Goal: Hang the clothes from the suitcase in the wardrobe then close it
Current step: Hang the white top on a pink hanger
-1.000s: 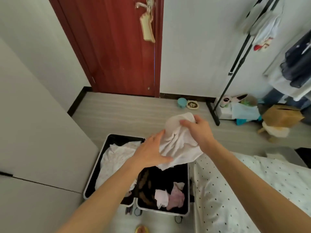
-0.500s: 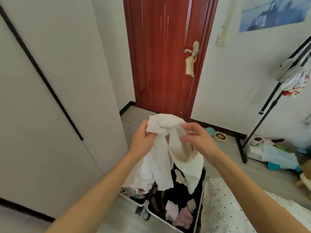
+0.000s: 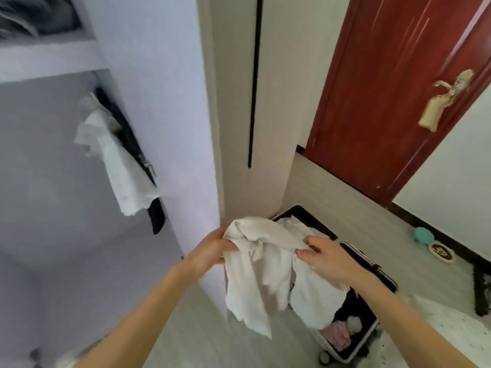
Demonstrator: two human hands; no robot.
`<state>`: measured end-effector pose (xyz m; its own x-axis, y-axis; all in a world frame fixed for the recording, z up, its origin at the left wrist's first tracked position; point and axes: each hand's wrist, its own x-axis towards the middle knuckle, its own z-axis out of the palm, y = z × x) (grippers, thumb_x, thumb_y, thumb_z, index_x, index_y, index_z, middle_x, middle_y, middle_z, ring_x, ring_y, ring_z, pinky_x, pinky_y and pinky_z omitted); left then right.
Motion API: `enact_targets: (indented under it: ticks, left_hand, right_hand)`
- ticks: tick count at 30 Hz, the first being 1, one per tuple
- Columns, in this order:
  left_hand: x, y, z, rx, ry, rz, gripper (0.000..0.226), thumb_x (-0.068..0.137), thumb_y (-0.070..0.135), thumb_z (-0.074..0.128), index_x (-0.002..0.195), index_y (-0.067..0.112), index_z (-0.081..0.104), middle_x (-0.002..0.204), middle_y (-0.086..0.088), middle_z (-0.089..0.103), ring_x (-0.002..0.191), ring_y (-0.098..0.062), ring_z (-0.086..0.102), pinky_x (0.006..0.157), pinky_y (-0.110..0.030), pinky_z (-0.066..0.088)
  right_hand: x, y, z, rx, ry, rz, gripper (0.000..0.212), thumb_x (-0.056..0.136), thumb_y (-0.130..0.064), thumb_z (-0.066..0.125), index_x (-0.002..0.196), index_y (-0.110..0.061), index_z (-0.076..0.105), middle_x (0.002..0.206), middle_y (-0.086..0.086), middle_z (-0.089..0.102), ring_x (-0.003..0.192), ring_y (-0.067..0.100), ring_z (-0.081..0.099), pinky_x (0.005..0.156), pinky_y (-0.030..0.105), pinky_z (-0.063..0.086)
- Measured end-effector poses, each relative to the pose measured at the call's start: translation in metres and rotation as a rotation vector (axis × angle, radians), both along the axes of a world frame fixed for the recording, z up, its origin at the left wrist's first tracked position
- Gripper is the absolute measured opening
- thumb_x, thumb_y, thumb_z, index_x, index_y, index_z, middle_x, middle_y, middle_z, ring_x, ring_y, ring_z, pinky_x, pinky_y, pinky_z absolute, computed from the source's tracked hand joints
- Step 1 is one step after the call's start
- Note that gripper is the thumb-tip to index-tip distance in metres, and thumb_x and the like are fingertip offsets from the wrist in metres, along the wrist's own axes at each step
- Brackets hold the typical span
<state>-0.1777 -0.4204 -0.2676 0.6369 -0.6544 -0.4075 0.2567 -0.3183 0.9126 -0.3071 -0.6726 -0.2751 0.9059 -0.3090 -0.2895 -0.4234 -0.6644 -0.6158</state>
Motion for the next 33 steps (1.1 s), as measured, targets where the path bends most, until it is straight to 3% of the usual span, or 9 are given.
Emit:
enact_targets:
  ticks: [4, 7, 10, 13, 16, 20, 25, 29, 33]
  left_hand:
    - [0.005, 0.139, -0.013, 0.107, 0.089, 0.122, 0.057, 0.071, 0.02, 0.066, 0.127, 0.029, 0.057, 0.12, 0.004, 0.071, 0.109, -0.014, 0.068, 0.085, -0.029, 0.056]
    - [0.003, 0.216, -0.017, 0.141, 0.064, 0.263, 0.064, 0.066, 0.021, 0.065, 0.129, 0.03, 0.054, 0.123, 0.002, 0.069, 0.11, -0.016, 0.067, 0.096, -0.039, 0.055]
    - [-0.003, 0.272, -0.012, 0.122, -0.06, 0.403, 0.082, 0.058, 0.018, 0.064, 0.136, 0.035, 0.041, 0.134, -0.005, 0.055, 0.119, -0.019, 0.057, 0.102, -0.039, 0.05]
    - [-0.006, 0.314, -0.005, 0.155, -0.214, 0.386, 0.093, 0.063, 0.035, 0.078, 0.143, 0.045, 0.032, 0.138, -0.001, 0.047, 0.129, -0.015, 0.047, 0.108, -0.034, 0.04]
    - [-0.007, 0.335, -0.012, 0.434, -0.399, 0.38, 0.077, 0.075, 0.058, 0.077, 0.139, 0.049, 0.036, 0.122, 0.006, 0.051, 0.118, -0.01, 0.05, 0.095, -0.026, 0.04]
    - [-0.008, 0.359, -0.012, 0.564, -0.543, 0.43, 0.049, 0.088, 0.049, 0.066, 0.134, 0.046, 0.05, 0.126, 0.007, 0.051, 0.125, -0.011, 0.043, 0.104, -0.03, 0.04]
    - [-0.014, 0.385, 0.001, 0.641, -0.636, 0.535, 0.022, 0.1, 0.04, 0.046, 0.115, 0.038, 0.063, 0.111, 0.015, 0.066, 0.106, -0.01, 0.059, 0.09, -0.035, 0.05]
    - [-0.004, 0.409, 0.013, 0.526, -0.518, 0.754, 0.026, 0.105, 0.031, 0.037, 0.102, 0.016, 0.057, 0.088, -0.007, 0.066, 0.075, -0.02, 0.057, 0.074, -0.043, 0.05]
    - [-0.003, 0.41, 0.033, 0.38, -0.518, 0.829, 0.034, 0.103, 0.044, 0.041, 0.082, 0.018, 0.049, 0.073, 0.002, 0.056, 0.07, -0.018, 0.049, 0.07, -0.036, 0.045]
  right_hand:
    - [0.029, 0.114, 0.001, -0.031, -0.046, 0.209, 0.047, 0.092, -0.046, 0.062, 0.061, -0.019, 0.038, 0.057, -0.008, 0.039, 0.054, 0.007, 0.039, 0.056, 0.026, 0.029]
    - [0.055, 0.186, 0.007, 0.038, -0.051, 0.339, 0.047, 0.092, -0.049, 0.061, 0.062, -0.02, 0.04, 0.056, -0.009, 0.041, 0.052, 0.007, 0.04, 0.054, 0.027, 0.031]
    - [0.074, 0.252, 0.018, 0.076, -0.063, 0.434, 0.051, 0.092, -0.053, 0.06, 0.062, -0.017, 0.041, 0.057, -0.007, 0.039, 0.051, 0.008, 0.038, 0.052, 0.027, 0.029]
    - [0.098, 0.307, 0.029, 0.091, -0.096, 0.536, 0.056, 0.09, -0.054, 0.063, 0.063, -0.009, 0.043, 0.057, -0.006, 0.039, 0.051, 0.008, 0.037, 0.051, 0.027, 0.028]
    - [0.114, 0.345, 0.04, 0.06, -0.107, 0.649, 0.056, 0.087, -0.054, 0.066, 0.061, -0.013, 0.038, 0.055, -0.009, 0.035, 0.051, 0.009, 0.034, 0.051, 0.027, 0.025]
    - [0.131, 0.384, 0.051, 0.085, -0.123, 0.776, 0.055, 0.086, -0.051, 0.069, 0.057, -0.019, 0.035, 0.053, -0.01, 0.031, 0.051, 0.008, 0.031, 0.05, 0.026, 0.023]
    - [0.145, 0.416, 0.065, 0.045, -0.103, 0.904, 0.054, 0.083, -0.053, 0.069, 0.056, -0.019, 0.036, 0.05, -0.011, 0.036, 0.049, 0.009, 0.035, 0.049, 0.025, 0.027]
    - [0.159, 0.426, 0.07, -0.005, -0.164, 0.892, 0.055, 0.09, -0.056, 0.058, 0.058, -0.019, 0.035, 0.05, -0.011, 0.035, 0.049, 0.008, 0.033, 0.05, 0.023, 0.029]
    - [0.174, 0.422, 0.067, 0.004, -0.181, 0.834, 0.053, 0.096, -0.05, 0.053, 0.057, -0.02, 0.035, 0.05, -0.011, 0.035, 0.05, 0.009, 0.034, 0.055, 0.028, 0.032]
